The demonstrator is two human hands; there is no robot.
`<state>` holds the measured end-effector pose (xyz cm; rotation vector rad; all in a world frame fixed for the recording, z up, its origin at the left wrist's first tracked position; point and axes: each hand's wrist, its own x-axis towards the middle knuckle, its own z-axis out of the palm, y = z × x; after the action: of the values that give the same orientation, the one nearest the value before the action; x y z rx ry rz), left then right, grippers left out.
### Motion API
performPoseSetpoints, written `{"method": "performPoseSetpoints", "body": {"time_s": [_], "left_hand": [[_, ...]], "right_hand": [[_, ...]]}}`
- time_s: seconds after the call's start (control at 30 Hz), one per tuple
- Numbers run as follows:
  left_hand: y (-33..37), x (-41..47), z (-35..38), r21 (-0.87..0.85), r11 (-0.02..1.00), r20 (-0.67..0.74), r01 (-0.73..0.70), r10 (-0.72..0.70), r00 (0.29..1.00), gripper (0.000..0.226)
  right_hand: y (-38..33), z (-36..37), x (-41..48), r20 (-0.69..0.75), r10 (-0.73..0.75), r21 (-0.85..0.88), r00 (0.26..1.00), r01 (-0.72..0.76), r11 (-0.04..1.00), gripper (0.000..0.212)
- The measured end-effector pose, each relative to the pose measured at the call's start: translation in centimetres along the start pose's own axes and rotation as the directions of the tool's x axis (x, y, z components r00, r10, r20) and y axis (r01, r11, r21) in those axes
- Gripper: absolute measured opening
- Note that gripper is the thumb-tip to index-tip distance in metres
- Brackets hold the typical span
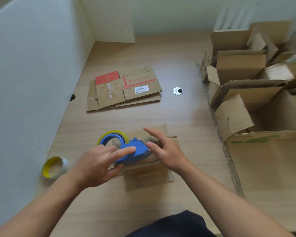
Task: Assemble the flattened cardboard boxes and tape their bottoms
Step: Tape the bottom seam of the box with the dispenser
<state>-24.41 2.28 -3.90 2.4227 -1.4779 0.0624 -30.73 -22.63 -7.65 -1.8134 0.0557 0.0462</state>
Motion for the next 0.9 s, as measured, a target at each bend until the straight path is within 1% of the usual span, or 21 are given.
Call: {"method": "performPoseSetpoints", "body": {"time_s": [0.07,0.1,0.13,0.2,0.23,0.4,0.5,0.6,0.63,0.7,0.77,0.8,0.83,0.9], "left_hand": [[0.0,0.4,0.0,0.006,0.999,0.005,-0.034,0.034,0.999,0.058],[0.0,0.6,0.0,0.004,0.999,0.011,-0.054,0.054,0.998,0.057],[0.0,0.7,0.0,-0.003,0.998,0.018,-0.07,0.07,0.997,0.057],[0.1,0.9,0.0,-0.016,0.997,0.022,-0.074,0.074,0.997,0.057],[0.1,1.0,0.0,-0.018,0.998,0.02,-0.064,0.064,0.998,0.057],[0.3,1.6,0.2,-0.032,0.999,0.027,-0.023,0.024,0.999,0.056],[0.3,2.2,0.2,-0.061,0.998,0.075,0.002,0.003,0.997,0.057],[0.1,2.6,0.4,-0.072,0.997,0.111,0.021,-0.013,0.994,0.058],[-0.1,2.6,0.5,-0.088,0.995,0.118,0.041,-0.03,0.993,0.057],[-0.3,2.2,0.6,-0.11,0.992,0.123,0.066,-0.052,0.991,0.058],[-0.3,2.2,0.6,-0.109,0.991,0.125,0.076,-0.062,0.99,0.058],[-0.2,2.3,0.6,-0.098,0.993,0.124,0.072,-0.06,0.99,0.058],[-0.1,2.4,0.6,-0.079,0.995,0.116,0.059,-0.049,0.992,0.058],[-0.1,2.6,0.7,-0.062,0.997,0.113,0.045,-0.038,0.993,0.059]], "right_hand": [[0.0,-0.3,0.1,-0.018,0.014,0.039,1.0,-0.013,0.999,0.048],[0.1,-0.4,0.2,-0.029,0.021,0.04,0.999,-0.02,0.999,0.045],[0.1,-0.4,0.3,-0.038,0.031,0.036,0.999,-0.029,0.999,0.036],[0.5,-0.3,0.5,-0.063,0.055,0.052,0.997,-0.051,0.997,0.012],[0.7,-0.3,0.5,-0.084,0.061,0.068,0.995,-0.055,0.996,0.009],[1.3,-0.3,0.4,-0.158,0.099,0.161,0.982,-0.073,0.984,0.015],[1.5,-0.7,0.3,-0.169,0.113,0.212,0.979,-0.076,0.974,0.017],[1.4,-1.0,0.1,-0.166,0.118,0.215,0.979,-0.081,0.973,0.017],[1.5,-1.3,0.0,-0.185,0.129,0.22,0.974,-0.087,0.972,0.019],[1.8,-2.7,-0.4,-0.285,0.189,0.301,0.94,-0.099,0.948,0.02],[2.3,-4.9,-1.0,-0.374,0.307,0.477,0.875,-0.102,0.873,0.016],[2.6,-5.9,-1.3,-0.376,0.371,0.546,0.849,-0.12,0.829,0.014],[2.8,-6.6,-1.4,-0.35,0.42,0.578,0.837,-0.16,0.8,0.014],[3.0,-6.7,-1.4,-0.275,0.486,0.574,0.829,-0.265,0.775,0.016]]}}
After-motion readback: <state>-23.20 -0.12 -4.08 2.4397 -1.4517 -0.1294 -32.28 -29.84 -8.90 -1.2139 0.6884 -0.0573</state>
